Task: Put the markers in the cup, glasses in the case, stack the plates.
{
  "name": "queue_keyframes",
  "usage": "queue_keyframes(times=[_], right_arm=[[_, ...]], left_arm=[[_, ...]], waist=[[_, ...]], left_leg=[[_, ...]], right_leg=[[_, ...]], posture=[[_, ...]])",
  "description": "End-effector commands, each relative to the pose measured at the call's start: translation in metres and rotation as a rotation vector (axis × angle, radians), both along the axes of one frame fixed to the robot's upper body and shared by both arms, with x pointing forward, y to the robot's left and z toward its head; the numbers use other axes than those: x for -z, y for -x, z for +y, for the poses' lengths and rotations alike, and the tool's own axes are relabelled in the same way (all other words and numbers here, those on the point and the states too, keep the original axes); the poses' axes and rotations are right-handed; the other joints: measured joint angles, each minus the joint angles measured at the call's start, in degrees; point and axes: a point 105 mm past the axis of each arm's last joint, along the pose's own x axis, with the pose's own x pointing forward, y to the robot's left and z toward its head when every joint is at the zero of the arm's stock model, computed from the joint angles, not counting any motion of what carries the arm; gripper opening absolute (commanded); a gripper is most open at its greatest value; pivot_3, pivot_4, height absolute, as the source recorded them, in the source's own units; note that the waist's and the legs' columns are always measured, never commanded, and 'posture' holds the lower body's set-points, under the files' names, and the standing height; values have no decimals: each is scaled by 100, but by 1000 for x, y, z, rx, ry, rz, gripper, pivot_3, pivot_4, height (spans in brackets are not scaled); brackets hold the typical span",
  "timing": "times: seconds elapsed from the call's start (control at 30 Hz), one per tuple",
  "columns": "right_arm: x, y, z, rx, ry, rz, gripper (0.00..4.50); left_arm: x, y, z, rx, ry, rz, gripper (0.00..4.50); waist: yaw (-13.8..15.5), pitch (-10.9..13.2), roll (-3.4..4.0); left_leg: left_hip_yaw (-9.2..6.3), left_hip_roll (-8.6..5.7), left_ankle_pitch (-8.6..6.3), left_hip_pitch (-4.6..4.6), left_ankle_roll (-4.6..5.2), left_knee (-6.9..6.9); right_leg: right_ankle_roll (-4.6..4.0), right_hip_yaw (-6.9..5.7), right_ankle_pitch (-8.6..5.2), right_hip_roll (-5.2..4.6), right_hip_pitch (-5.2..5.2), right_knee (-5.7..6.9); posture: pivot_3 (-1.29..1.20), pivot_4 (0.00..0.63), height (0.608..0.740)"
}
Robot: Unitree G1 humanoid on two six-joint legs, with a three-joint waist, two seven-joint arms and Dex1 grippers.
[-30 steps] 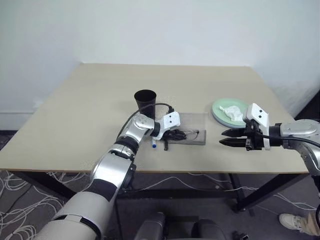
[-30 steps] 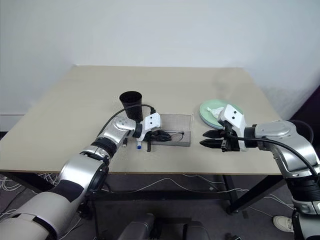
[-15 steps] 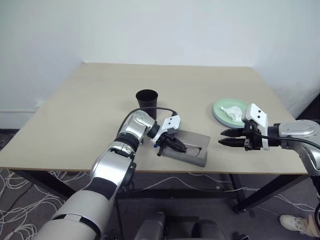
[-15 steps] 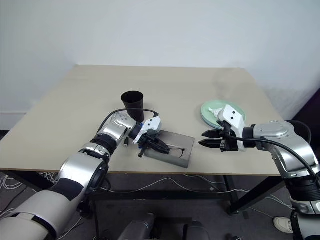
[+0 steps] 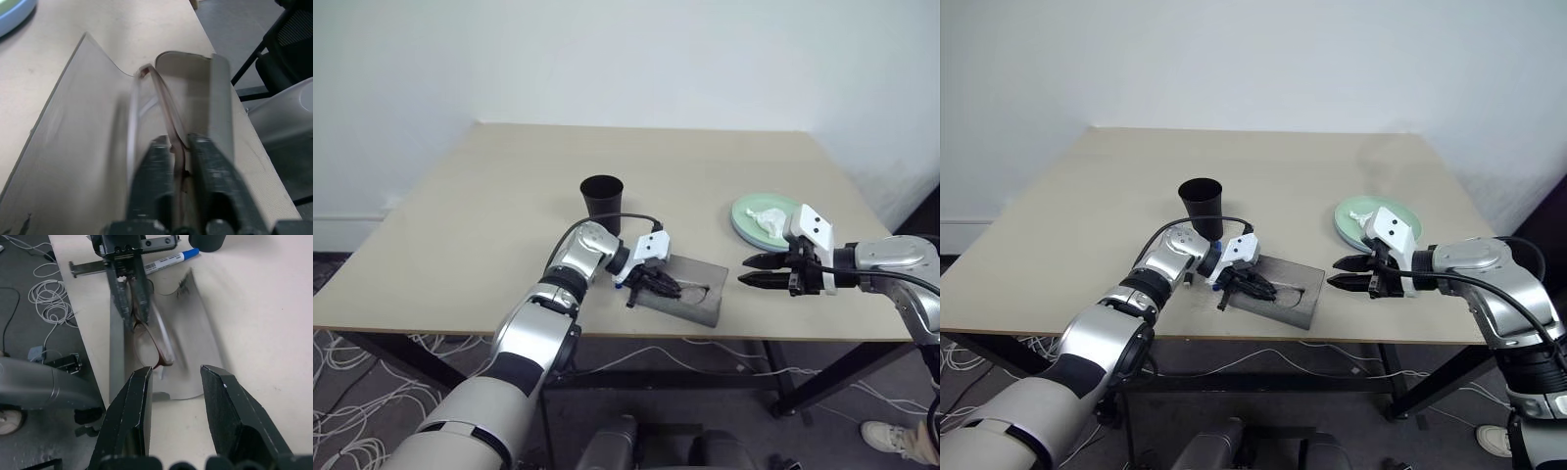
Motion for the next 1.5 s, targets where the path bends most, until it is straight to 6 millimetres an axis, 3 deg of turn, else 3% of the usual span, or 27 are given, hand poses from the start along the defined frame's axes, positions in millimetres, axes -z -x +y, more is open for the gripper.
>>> queue_keyframes(times=[0.03, 0.07, 0.2, 0.37, 0.5, 0.67, 0.73, 0.87, 0.9, 1.23, 1.5], right_arm=[[-15, -5, 2, -5, -10, -63, 1656], [-15, -5, 3, -4, -11, -63, 1656], [-16, -6, 3, -6, -13, -64, 1656], [-19, -8, -2, 1, -4, -66, 1656], [-21, -11, -6, 10, 4, -72, 1656], [-21, -11, -2, 2, 1, -74, 1656], [-21, -11, -2, 2, 1, -74, 1656], [-20, -9, -1, -1, -2, -70, 1656], [-20, -9, -1, -1, -3, -70, 1656], [-19, -9, 3, -7, -11, -69, 1656], [-18, -9, 4, -3, -13, -71, 1656]], left_arm=[[-23, -8, -9, 6, 53, -80, 1856], [-30, -11, -10, -6, 72, -81, 2119], [-58, -20, -12, -19, 158, -153, 2119], [-77, -25, -10, -36, 214, -174, 2119], [-88, -43, -8, -165, 235, -284, 2119], [-71, -65, -7, -367, 156, -414, 1952], [-67, -68, -7, -401, 143, -424, 1514], [-45, -66, -11, -410, 71, -437, 121], [-41, -65, -12, -403, 54, -441, 30], [-23, -51, -23, -278, -36, -422, 30], [-24, -39, -18, -140, -82, -372, 30]], waist=[[-1, 0, 0], [-1, 0, 0], [-1, 0, -1], [-11, 0, 0], [-8, 0, 0], [5, 0, 0], [7, 0, 0], [8, 0, 0], [7, 0, 0], [6, 0, 0], [5, -1, 1]], left_leg=[[-1, 0, 0, 0, 0, 0], [0, 0, 0, 0, 0, 0], [-1, 0, 1, -1, 1, 0], [0, 0, 1, 0, 1, 0], [-1, 0, 1, 0, 2, 0], [-1, -2, 1, 1, 2, 1], [0, -4, 3, 1, 4, 2], [1, -5, 3, 0, 5, 2], [1, -5, 3, 0, 5, 2], [1, -5, 3, -1, 5, 0], [3, -5, 3, -1, 5, 0]], right_leg=[[0, 0, 0, 0, 0, 0], [0, 0, 0, 1, 0, 0], [0, 0, 0, 1, -1, 0], [1, 0, 0, 1, -1, 0], [1, 0, 1, 2, -1, 0], [5, 1, 3, 2, 1, 1], [8, 2, 4, 3, 0, 1], [10, 3, 6, 2, 0, 1], [10, 2, 6, 1, 0, 1], [9, 2, 6, -1, -2, 0], [9, 3, 5, -3, -1, -1]], posture=[[0, 0, 696], [0, 0, 696], [0, 0, 696], [0, 0, 696], [0, 0, 696], [0, 0, 696], [0, 0, 696], [0, 0, 696], [0, 0, 696], [0, 0, 696], [0, 0, 696]])
